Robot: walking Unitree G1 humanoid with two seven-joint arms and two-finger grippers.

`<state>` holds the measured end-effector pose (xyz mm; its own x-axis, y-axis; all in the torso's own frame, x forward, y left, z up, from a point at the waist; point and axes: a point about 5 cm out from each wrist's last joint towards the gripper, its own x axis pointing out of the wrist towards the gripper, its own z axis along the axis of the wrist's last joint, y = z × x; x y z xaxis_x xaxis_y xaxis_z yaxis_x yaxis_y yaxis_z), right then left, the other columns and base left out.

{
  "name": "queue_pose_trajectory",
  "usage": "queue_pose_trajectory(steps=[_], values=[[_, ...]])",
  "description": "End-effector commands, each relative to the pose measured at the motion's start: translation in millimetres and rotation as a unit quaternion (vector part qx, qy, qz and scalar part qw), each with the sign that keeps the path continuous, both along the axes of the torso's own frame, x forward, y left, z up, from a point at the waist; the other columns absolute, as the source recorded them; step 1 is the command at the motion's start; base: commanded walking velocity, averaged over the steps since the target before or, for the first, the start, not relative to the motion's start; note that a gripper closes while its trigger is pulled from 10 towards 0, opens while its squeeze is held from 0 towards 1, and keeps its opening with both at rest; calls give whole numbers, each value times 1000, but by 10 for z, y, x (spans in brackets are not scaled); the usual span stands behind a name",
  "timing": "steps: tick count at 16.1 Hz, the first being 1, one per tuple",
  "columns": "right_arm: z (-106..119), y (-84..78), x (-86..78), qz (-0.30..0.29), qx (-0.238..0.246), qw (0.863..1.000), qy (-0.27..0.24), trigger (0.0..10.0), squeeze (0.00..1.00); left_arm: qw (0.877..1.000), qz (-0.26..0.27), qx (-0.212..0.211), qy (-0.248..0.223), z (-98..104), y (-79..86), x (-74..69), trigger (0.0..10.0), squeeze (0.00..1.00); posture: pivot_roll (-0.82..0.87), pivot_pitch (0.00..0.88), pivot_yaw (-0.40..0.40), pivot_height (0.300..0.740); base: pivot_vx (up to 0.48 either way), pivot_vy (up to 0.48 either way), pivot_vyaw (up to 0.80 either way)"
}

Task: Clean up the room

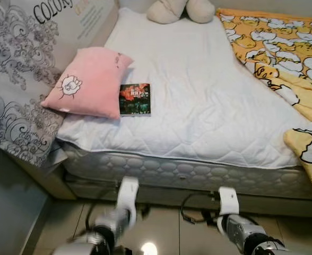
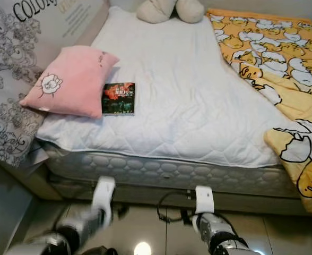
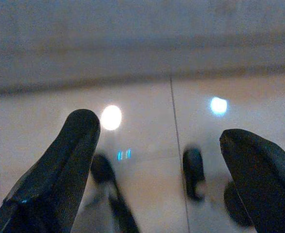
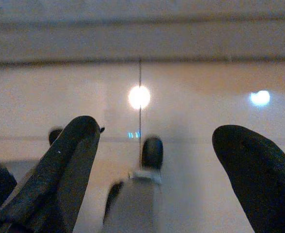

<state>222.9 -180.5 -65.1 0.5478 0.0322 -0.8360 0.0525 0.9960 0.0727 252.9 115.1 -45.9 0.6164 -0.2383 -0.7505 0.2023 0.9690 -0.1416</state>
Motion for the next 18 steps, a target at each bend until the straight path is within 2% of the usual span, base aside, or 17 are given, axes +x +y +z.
queue_pose_trajectory(steps=[1, 3, 4, 6, 7, 8, 9, 11, 12, 13, 14, 16, 17, 18], values=[[130, -66, 175, 11, -16, 998, -56, 10000, 0, 997, 10, -19, -69, 229, 22, 272, 10000, 0, -92, 0, 10, 740, 0, 0, 0], [404, -171, 466, -18, -23, 986, -162, 10000, 0, 986, 37, -35, -156, 542, 86, 569, 10000, 0, -94, 0, 20, 740, 0, 0, 0], [472, -188, 525, -22, -27, 982, -185, 10000, 0, 983, 42, -39, -174, 604, 99, 615, 10000, 0, -94, 0, 20, 740, 0, 0, 0], [970, -200, 810, -17, -45, 939, -342, 10000, 0, 952, 56, -45, -297, 1000, 184, 812, 10000, 0, -97, 0, 25, 740, 0, 0, 0], [1128, -190, 843, -19, -45, 922, -384, 10000, 0, 939, 47, -42, -339, 1139, 186, 837, 10000, 0, -95, 0, 23, 740, 0, 0, 0], [1459, -181, 808, -17, -57, 883, -466, 10000, 0, 908, 41, -37, -416, 1476, 180, 854, 10000, 0, -80, 0, 11, 740, 0, 0, 0], [1573, -178, 755, -17, -59, 868, -493, 10000, 0, 898, 52, -29, -435, 1582, 212, 837, 10000, 0, -77, 0, 8, 740, 0, 0, 0], [1737, -240, 573, -46, -106, 843, -525, 10000, 0, 886, 78, -6, -458, 1671, 362, 706, 10000, 0, -69, 0, 2, 740, 0, 0, 0], [1798, -213, 460, -47, -90, 837, -538, 10000, 0, 879, 88, 4, -469, 1697, 425, 602, 10000, 0, -73, 0, -1, 740, 0, 0, 0], [1805, -216, 353, -48, -92, 836, -539, 10000, 0, 874, 89, 13, -478, 1724, 443, 503, 10000, 0, -70, 0, -2, 740, 0, 0, 0], [1774, -226, 304, -52, -91, 840, -532, 10000, 0, 873, 91, 11, -479, 1736, 438, 456, 10000, 0, -68, 0, -3, 740, 0, 0, 0], [1704, -225, 271, -61, -90, 854, -508, 10000, 0, 880, 87, -9, -467, 1738, 393, 427, 10000, 0, -66, 0, -3, 740, 0, 0, 0], [1709, -227, 351, -64, -98, 862, -492, 10000, 0, 886, 91, -14, -455, 1715, 376, 458, 10000, 878, -73, 0, 2, 740, 0, -420, 0], [1710, -231, 363, -62, -105, 864, -488, 10000, 0, 888, 91, -14, -450, 1707, 375, 460, 10000, 878, -78, 0, 5, 740, 0, -420, 0]])
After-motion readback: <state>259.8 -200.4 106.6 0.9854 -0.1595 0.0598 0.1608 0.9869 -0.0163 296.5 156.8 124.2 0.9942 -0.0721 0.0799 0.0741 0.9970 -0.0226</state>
